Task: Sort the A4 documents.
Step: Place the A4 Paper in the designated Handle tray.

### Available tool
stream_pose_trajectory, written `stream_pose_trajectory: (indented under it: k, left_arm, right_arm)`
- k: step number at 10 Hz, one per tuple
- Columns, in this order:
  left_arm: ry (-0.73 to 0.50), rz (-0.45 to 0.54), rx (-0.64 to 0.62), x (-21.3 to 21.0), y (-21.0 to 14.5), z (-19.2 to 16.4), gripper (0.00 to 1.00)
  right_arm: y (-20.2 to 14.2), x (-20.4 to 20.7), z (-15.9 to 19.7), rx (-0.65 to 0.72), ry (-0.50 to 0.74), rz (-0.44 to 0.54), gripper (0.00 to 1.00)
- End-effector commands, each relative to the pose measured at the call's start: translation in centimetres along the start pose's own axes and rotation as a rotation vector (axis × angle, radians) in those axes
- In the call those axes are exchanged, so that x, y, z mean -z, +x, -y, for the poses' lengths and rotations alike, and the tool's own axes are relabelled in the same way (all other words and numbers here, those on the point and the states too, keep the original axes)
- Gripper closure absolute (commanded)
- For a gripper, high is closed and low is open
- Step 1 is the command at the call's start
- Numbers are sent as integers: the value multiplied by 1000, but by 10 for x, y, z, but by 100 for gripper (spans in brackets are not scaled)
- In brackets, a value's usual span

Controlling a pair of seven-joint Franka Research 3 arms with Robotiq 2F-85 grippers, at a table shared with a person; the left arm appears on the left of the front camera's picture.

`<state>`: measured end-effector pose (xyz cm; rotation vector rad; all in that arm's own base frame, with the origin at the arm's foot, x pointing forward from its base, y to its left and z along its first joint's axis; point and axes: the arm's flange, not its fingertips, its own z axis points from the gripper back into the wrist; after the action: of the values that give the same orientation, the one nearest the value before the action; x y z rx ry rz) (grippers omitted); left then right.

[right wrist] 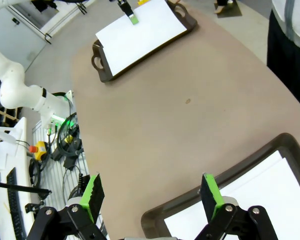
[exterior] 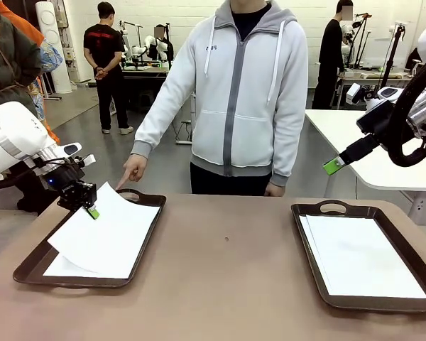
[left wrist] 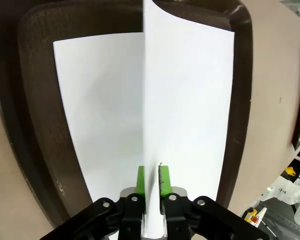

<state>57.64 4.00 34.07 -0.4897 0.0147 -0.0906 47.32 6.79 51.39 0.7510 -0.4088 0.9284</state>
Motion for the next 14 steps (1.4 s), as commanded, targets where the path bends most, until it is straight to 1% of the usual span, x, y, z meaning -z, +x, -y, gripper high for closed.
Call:
stream_pose_trajectory:
  k: [1,2,3,4,5,6,7,8,9,10,11,12,13,14]
  left_arm:
    - [49,-9,-14,-4,2,-2,73]
    - [53,-12,-11,-3,0,-4,60]
    - [80,-16,-14,-2,-1,-6,53]
    - [131,-17,-25,-2,-2,-11,56]
    - [158,-18,-29,-2,-3,-12,34]
    - [172,-16,-28,-2,-4,-12,37]
    - [176,-16,-25,-1,-4,-11,14]
    - [194,-16,-25,-2,-5,-10,31]
    - [194,-14,-24,-2,-5,-10,0]
    - [198,-18,-21,-2,-6,-10,11]
    - [197,-15,-20,-2,-6,-11,0]
    - [168,-4,-23,-4,-6,-10,6]
    - [137,16,-18,-4,-8,-10,0]
    - [126,29,-14,-5,-9,-10,0]
  right_arm:
    - [0,1,0,-1,1,1,0]
    - [0,1,0,-1,1,1,0]
    - [0,1,0,-1,1,1,0]
    - [0,1,0,-1,1,1,0]
    - [0,1,0,-1,1,1,0]
    - [0,1,0,-1,1,1,0]
    - [0,1,0,-1,1,1,0]
    - [0,1,0,-1,1,1,0]
    - [0,1,0,-1,1,1,0]
    - [0,1,0,-1,1,1,0]
    - [0,1,0,-1,1,1,0]
    - [0,1,0,-1,1,1,0]
    - [0,1,0,-1,1,1,0]
    - [0,1,0,-1,1,1,0]
